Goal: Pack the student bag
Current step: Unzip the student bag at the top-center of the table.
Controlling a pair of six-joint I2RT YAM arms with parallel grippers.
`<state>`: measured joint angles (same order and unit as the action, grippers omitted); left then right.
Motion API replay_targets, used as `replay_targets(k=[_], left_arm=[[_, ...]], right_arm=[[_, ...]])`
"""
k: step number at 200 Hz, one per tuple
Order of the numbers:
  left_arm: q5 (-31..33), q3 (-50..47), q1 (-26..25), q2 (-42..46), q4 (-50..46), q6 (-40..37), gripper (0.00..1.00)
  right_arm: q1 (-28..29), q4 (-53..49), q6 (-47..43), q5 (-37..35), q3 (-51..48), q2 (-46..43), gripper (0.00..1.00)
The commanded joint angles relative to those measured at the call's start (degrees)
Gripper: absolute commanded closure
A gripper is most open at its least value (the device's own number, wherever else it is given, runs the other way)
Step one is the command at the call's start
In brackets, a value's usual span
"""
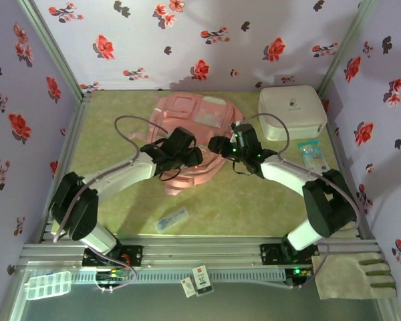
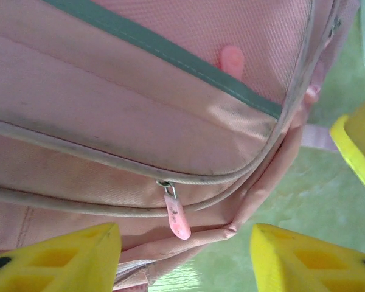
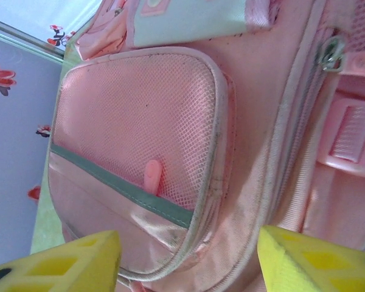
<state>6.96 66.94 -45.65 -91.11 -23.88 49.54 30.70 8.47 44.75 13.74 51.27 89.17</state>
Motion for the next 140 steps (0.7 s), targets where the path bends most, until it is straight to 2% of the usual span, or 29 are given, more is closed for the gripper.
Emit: replay_targets(k=[1, 31, 86, 104, 127, 140], left_arm=[[6.5, 4.2, -1.4, -3.3, -6.1, -3.9, 0.47], [8.1, 9.3, -2.8, -8.3, -10.0, -5.9, 0.56], [12.1, 15.1, -4.7, -13.9, -16.2, -7.2, 0.63], [13.2, 15.7, -5.0, -14.1, -17.6, -6.8, 0.66], [13.2, 15.0, -5.2, -14.3, -17.5, -6.1, 0.77], [13.2, 14.4, -5.2, -14.7, -17.1, -6.1, 0.79]], right_arm=[[-0.5, -0.7, 4.5, 3.5, 3.0, 2.6, 0.41], [-1.9, 1.9, 7.8, 6.7, 2.6, 4.6, 0.45], [-4.9, 2.0, 9.1, 8.3, 1.4, 3.0, 0.48], [-5.6, -0.2, 8.0, 8.6, 1.9, 2.2, 0.48], [-5.6, -0.2, 8.1, 8.6, 1.6, 1.9, 0.48], [-5.6, 0.1, 8.7, 8.3, 1.2, 1.7, 0.48]])
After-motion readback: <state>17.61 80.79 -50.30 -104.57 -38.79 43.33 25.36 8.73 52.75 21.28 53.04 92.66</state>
